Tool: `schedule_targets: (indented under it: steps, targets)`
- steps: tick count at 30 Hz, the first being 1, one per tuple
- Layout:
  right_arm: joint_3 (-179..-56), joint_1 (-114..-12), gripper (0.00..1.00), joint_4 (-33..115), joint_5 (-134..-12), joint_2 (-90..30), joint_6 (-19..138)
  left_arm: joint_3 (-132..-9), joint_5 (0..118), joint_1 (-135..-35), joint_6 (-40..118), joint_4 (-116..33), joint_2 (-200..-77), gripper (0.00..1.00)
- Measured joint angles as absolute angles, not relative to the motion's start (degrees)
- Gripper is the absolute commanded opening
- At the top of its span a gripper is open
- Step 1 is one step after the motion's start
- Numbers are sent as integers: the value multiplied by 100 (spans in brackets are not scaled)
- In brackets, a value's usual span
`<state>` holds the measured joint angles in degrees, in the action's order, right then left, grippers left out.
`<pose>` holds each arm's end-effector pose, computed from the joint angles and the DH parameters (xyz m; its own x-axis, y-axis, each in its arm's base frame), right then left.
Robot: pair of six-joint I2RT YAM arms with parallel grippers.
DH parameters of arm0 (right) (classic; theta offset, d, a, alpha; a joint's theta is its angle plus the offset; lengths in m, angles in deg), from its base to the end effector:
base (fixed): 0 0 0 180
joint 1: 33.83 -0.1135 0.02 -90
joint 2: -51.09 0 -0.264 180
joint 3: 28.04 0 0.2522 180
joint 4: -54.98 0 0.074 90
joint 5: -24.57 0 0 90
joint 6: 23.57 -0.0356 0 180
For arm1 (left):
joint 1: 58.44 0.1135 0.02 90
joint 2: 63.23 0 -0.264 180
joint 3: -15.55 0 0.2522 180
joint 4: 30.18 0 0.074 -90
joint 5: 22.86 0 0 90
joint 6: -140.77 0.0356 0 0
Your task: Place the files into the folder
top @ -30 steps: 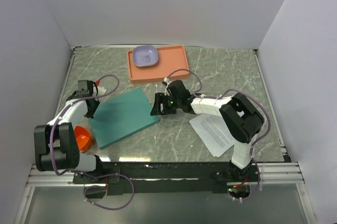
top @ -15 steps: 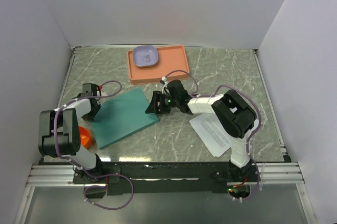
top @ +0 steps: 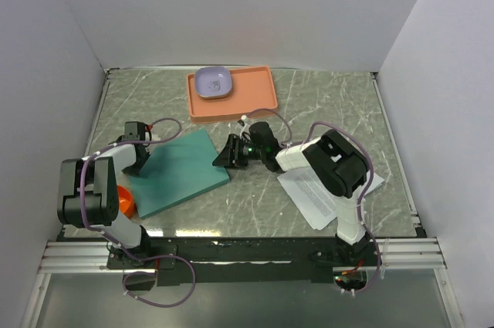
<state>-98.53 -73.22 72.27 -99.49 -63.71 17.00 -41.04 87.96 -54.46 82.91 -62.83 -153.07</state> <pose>0.2991 0.2714 0.1300 -0.9206 0.0583 -0.3861 -0.3260 0.4295 0.8422 0.2724 0.0316 0.1413 -0.8826 0.4370 -0.1731 0.3069 0.8147 0.4920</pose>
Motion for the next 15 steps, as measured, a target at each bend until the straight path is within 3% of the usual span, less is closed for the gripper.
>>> schedule_targets:
  steps: [7, 10, 14, 15]
  targets:
    - [-9567, -7327, 45, 8204, -10196, -6800, 983, -4104, 8785, -5832, 8184, -6222, -15311, 1]
    - [-9565, -7329, 32, 8411, -10242, -6900, 808, -4107, 8785, -5999, 8125, -6224, -15309, 1]
    - [-9431, -7331, 0, 8615, -10251, -6872, 725, -4203, 8687, -6049, 7983, -6390, -15307, 1]
    - [-9355, -7331, 0, 8617, -10231, -6810, 749, -4271, 8608, -6049, 7933, -6495, -15307, 2]
